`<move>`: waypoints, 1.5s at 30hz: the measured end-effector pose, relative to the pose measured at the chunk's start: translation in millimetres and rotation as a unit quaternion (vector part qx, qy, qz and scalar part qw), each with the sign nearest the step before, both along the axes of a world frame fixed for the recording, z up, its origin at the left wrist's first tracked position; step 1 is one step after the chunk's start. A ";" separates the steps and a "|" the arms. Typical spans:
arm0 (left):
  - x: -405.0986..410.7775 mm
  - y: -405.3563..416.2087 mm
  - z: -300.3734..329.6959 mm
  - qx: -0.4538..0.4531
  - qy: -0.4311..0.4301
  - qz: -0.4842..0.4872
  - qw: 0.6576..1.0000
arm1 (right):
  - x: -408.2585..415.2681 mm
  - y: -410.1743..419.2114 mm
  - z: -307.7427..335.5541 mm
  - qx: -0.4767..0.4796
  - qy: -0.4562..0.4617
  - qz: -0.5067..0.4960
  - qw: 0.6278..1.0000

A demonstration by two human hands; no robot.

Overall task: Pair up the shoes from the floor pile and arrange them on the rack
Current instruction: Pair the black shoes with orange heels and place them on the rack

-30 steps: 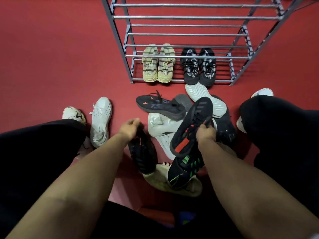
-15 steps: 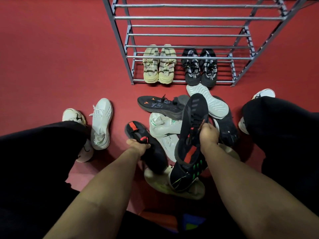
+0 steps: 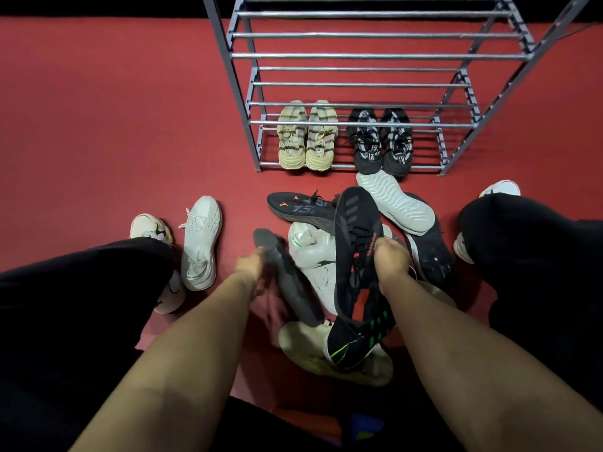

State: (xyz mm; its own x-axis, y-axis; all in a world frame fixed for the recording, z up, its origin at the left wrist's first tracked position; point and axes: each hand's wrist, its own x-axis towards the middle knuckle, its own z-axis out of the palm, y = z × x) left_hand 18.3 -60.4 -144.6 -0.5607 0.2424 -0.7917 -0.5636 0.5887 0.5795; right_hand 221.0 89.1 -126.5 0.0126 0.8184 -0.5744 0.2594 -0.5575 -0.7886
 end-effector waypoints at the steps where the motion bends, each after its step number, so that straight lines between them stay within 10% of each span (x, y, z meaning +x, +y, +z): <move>1: 4.5 -1.7 -2.4 -0.005 -0.019 -0.005 1.000 | 1.5 -0.9 0.8 0.007 -0.015 0.016 1.000; 9: 33.6 -4.3 -33.1 -0.126 0.074 -0.046 0.988 | 17.5 0.1 -18.5 0.020 -0.061 0.062 0.996; 15: 23.2 25.0 6.7 0.113 0.016 0.233 0.966 | 15.0 0.6 -22.8 -0.005 -0.086 0.062 0.994; 22: 57.5 66.2 10.7 0.256 -0.183 0.218 0.924 | 26.3 -9.1 -20.7 -0.125 -0.026 0.149 0.981; 26: 95.5 80.2 12.4 0.214 -0.229 0.114 0.943 | 34.3 -7.1 -22.4 0.000 -0.052 -0.003 0.999; 29: 101.8 75.7 13.8 0.079 -0.142 -0.157 0.974 | 45.3 6.3 -25.2 0.044 -0.083 -0.026 0.995; 31: 91.5 69.6 12.4 -0.037 0.102 -0.323 0.940 | 50.8 10.6 -23.0 0.049 -0.120 0.004 0.992; 34: 63.9 56.9 2.6 -0.097 0.378 -0.295 0.872 | 56.2 8.7 -26.0 0.048 -0.186 0.073 0.979; 41: 9.1 47.4 -26.4 -0.140 0.486 -0.278 0.817 | 64.2 11.8 -48.9 -0.004 -0.195 0.137 0.971; 45: -5.5 54.9 -36.2 -0.130 0.353 -0.329 0.866 | 62.1 9.0 -46.3 -0.007 -0.189 0.133 0.973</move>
State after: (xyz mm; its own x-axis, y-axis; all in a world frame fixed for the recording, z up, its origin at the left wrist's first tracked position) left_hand 12.8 -5.5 -180.8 -0.7363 0.5577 -0.3832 0.3842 0.8107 0.4418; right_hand 283.1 98.1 -172.9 0.0130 0.8136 -0.5813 0.6660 -0.4407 -0.6019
